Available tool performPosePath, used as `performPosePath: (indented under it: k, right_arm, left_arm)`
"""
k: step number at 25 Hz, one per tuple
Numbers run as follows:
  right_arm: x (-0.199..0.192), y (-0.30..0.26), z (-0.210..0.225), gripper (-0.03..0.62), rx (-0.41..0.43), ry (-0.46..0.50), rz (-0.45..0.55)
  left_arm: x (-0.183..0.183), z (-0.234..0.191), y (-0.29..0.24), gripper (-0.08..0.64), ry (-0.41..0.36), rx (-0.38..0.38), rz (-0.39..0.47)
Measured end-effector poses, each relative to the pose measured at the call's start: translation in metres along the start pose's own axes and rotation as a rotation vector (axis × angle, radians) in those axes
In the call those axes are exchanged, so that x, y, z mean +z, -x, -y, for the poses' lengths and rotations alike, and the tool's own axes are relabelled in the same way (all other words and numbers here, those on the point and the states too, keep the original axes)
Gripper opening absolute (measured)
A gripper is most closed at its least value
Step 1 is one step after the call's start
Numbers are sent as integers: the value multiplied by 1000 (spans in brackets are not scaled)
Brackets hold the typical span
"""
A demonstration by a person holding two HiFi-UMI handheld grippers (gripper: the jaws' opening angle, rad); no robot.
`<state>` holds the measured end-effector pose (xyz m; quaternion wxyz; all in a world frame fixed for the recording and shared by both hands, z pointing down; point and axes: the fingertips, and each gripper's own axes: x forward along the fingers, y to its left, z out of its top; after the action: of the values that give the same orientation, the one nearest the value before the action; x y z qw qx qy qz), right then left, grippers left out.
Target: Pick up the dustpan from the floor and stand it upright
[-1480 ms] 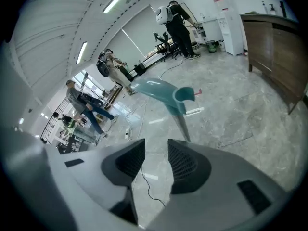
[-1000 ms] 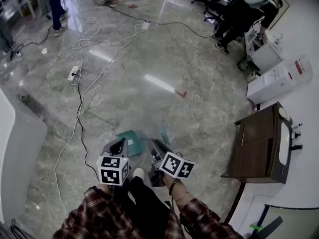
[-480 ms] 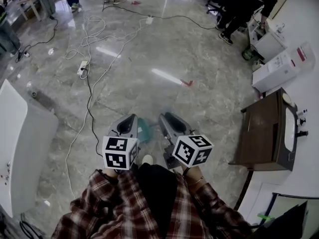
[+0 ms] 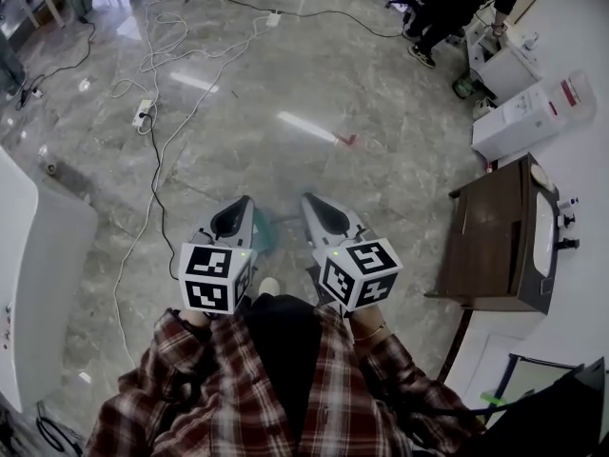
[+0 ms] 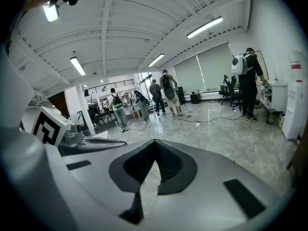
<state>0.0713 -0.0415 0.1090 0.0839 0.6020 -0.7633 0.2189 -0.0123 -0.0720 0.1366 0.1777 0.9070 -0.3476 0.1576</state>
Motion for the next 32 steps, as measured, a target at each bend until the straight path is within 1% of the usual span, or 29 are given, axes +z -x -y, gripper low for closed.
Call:
performPosePath:
  k: [6, 10, 15, 23, 26, 32]
  right_arm:
    - [-17, -6, -5, 11, 17, 10, -51]
    - [-25, -9, -1, 11, 14, -17, -74]
    - [-22, -8, 10, 11, -20, -38, -68]
    - [-26, -2, 14, 11, -36, -62, -60]
    - [-28, -1, 14, 11, -29, -61, -64]
    - [-26, 9, 21, 11, -72, -67, -59]
  left_arm:
    - [-4, -2, 5, 2, 1, 6, -8]
    - [-5, -9, 9, 2, 6, 21, -8]
    - [-4, -13, 11, 2, 12, 21, -10]
    - [-5, -5, 12, 0, 4, 12, -10]
    - [-5, -3, 12, 2, 4, 13, -6]
    - [-9, 5, 10, 2, -2, -26, -21]
